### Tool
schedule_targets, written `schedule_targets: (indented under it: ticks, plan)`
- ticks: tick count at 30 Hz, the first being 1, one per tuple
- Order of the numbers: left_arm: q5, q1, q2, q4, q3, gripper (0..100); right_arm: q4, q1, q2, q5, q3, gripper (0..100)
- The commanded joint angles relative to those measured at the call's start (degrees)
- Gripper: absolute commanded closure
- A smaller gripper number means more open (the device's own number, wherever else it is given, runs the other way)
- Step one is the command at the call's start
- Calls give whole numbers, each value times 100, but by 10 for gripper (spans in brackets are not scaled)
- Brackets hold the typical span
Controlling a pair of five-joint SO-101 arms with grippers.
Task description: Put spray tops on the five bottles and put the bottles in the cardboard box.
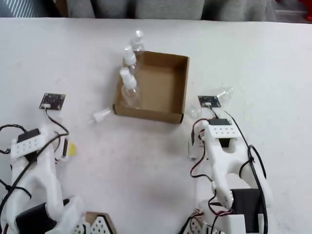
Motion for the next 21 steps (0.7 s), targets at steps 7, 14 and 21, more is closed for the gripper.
schedule_targets:
  ticks: [7, 14, 21]
  plan:
    - [352, 101, -365, -53, -211, 890, 655, 391, -2018, 325, -123, 980]
    - [1169, 971, -2659, 835, -598, 890, 980, 400, -3679, 325, -123, 943]
    - [2215, 2563, -5279, 730, -914, 890, 549, 752, -5604, 325, -273, 939]
